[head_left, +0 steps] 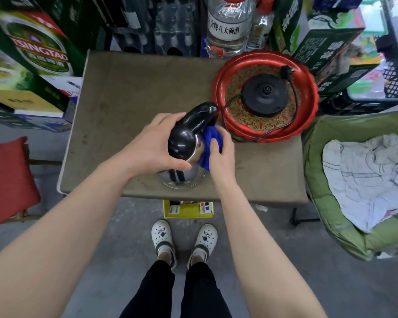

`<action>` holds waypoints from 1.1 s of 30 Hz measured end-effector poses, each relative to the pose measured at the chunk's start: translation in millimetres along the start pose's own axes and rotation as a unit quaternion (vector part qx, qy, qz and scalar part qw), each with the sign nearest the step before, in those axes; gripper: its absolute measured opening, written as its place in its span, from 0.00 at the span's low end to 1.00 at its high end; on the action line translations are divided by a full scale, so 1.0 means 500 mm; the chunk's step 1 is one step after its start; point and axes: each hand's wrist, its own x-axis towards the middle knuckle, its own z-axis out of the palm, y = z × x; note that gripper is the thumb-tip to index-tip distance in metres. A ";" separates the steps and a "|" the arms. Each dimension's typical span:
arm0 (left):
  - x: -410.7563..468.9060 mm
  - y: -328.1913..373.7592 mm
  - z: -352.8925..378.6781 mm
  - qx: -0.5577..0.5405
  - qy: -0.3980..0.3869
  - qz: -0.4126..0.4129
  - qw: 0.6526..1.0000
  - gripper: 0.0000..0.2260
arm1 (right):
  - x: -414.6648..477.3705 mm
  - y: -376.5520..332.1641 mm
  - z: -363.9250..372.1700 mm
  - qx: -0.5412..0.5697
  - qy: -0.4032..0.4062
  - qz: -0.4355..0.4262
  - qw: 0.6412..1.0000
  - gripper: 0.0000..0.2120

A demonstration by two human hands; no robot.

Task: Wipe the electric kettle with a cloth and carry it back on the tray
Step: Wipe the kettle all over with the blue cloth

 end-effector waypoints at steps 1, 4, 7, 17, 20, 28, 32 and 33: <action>0.000 -0.001 0.003 0.005 0.005 0.001 1.000 0.52 | 0.014 -0.004 0.005 -0.018 -0.007 0.000 1.000 0.15; -0.011 0.001 0.016 0.041 0.026 -0.015 0.999 0.58 | 0.034 0.034 0.003 -0.105 -0.031 0.091 0.990 0.17; -0.026 0.004 0.031 0.066 0.069 -0.024 0.995 0.54 | 0.030 0.072 -0.027 -0.141 -0.056 0.116 0.982 0.16; -0.014 0.014 0.022 0.023 0.110 -0.004 0.994 0.45 | -0.129 0.096 0.032 0.010 -0.031 0.212 0.977 0.18; -0.021 0.001 0.017 0.014 0.099 0.019 0.995 0.47 | -0.138 0.088 0.001 -0.033 0.027 0.163 0.986 0.16; -0.058 -0.055 0.044 -0.038 0.166 0.019 0.985 0.51 | -0.014 -0.033 -0.088 -0.319 -0.025 0.074 0.945 0.30; -0.095 -0.095 0.058 -0.064 0.179 -0.022 0.981 0.51 | 0.038 -0.140 -0.078 -0.331 -0.041 -0.080 0.939 0.39; -0.100 -0.101 0.063 -0.073 0.184 -0.041 0.979 0.50 | 0.051 -0.160 -0.069 -0.352 -0.072 -0.093 0.929 0.39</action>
